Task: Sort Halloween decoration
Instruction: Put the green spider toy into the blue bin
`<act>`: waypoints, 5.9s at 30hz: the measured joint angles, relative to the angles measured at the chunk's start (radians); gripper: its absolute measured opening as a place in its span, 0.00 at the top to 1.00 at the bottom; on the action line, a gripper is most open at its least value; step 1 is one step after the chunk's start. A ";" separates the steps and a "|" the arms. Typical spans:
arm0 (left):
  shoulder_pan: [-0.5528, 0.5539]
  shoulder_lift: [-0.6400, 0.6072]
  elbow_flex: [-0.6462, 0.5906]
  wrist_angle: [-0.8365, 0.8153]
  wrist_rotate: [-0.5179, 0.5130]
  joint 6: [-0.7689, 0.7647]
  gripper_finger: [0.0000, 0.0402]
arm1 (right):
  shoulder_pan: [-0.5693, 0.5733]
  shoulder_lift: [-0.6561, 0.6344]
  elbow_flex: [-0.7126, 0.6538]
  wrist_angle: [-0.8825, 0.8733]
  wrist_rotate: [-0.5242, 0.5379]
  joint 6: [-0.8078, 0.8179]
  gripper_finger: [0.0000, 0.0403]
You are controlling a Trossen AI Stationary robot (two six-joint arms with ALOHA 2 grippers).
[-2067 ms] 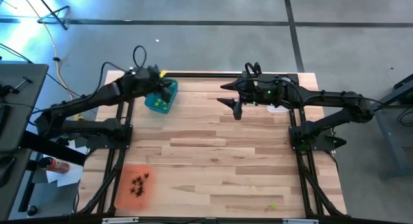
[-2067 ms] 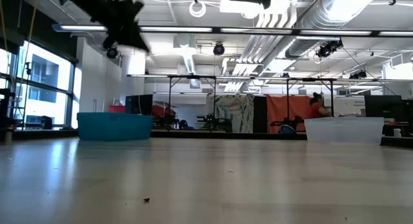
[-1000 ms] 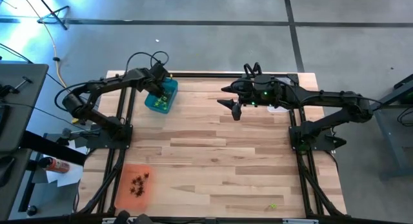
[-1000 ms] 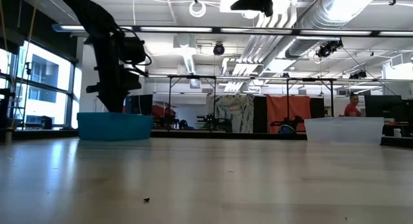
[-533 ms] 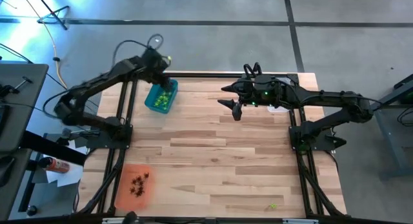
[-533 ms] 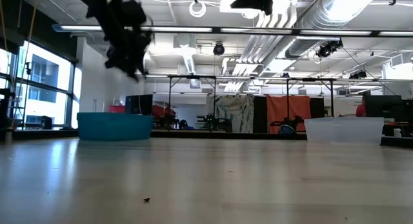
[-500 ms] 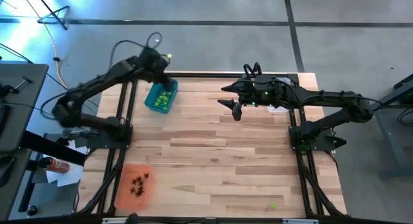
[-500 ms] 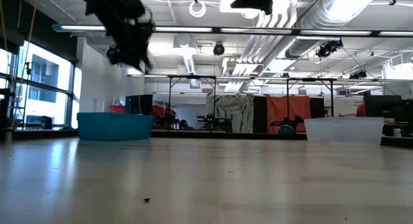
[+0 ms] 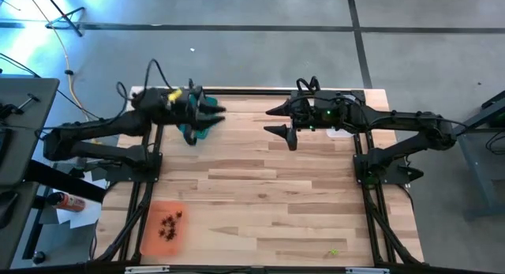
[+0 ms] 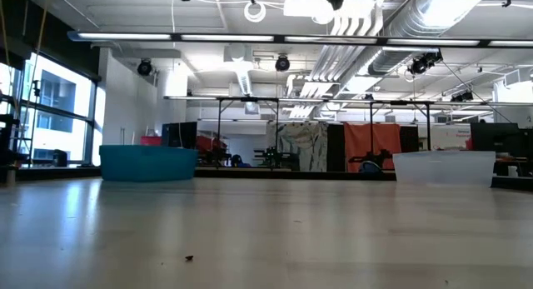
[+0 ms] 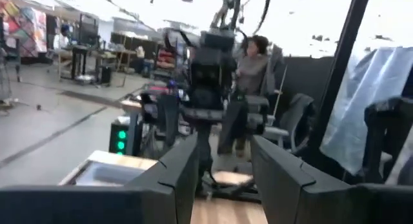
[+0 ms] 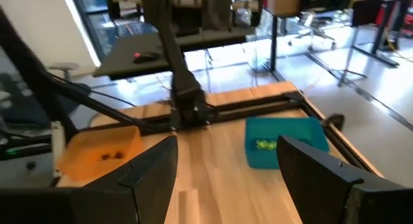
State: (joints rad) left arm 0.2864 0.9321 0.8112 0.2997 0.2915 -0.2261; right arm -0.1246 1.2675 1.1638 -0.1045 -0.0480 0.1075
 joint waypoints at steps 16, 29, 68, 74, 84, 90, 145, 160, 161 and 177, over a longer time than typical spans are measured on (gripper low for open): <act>-0.103 0.068 -0.016 0.029 -0.154 0.141 0.70 | 0.000 0.000 0.000 0.010 -0.043 0.021 0.36; -0.103 0.070 -0.016 -0.017 -0.168 0.126 0.70 | 0.289 0.026 0.001 -0.727 -0.348 0.512 0.36; -0.103 0.070 -0.016 -0.070 -0.171 0.099 0.70 | 0.895 0.719 0.000 -0.558 -0.578 1.554 0.44; -0.103 0.070 -0.016 -0.070 -0.171 0.099 0.70 | 0.895 0.730 0.002 -0.564 -0.582 1.525 0.68; -0.102 0.069 -0.016 -0.015 -0.172 0.135 0.70 | 0.886 0.668 -0.001 -0.648 -0.455 1.334 0.97; -0.081 0.068 -0.016 -0.009 -0.172 0.142 0.70 | 0.835 0.486 -0.002 -0.830 -0.229 1.131 1.00; -0.103 0.353 0.157 -0.002 0.081 0.221 0.70 | -0.044 0.153 0.000 0.183 -0.548 -0.090 1.00; -0.113 0.366 0.157 0.018 0.197 0.159 0.70 | -0.024 0.153 0.000 0.202 -0.553 -0.116 1.00; -0.113 0.371 0.157 0.032 0.197 0.159 0.70 | -0.021 0.154 0.000 0.202 -0.554 -0.116 1.00; -0.139 0.405 0.156 0.096 0.250 0.132 0.70 | -0.016 0.154 0.000 0.201 -0.556 -0.116 1.00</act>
State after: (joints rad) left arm 0.1474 1.3376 0.9676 0.3958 0.5411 -0.0940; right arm -0.1410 1.4210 1.1641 0.0963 -0.6035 -0.0082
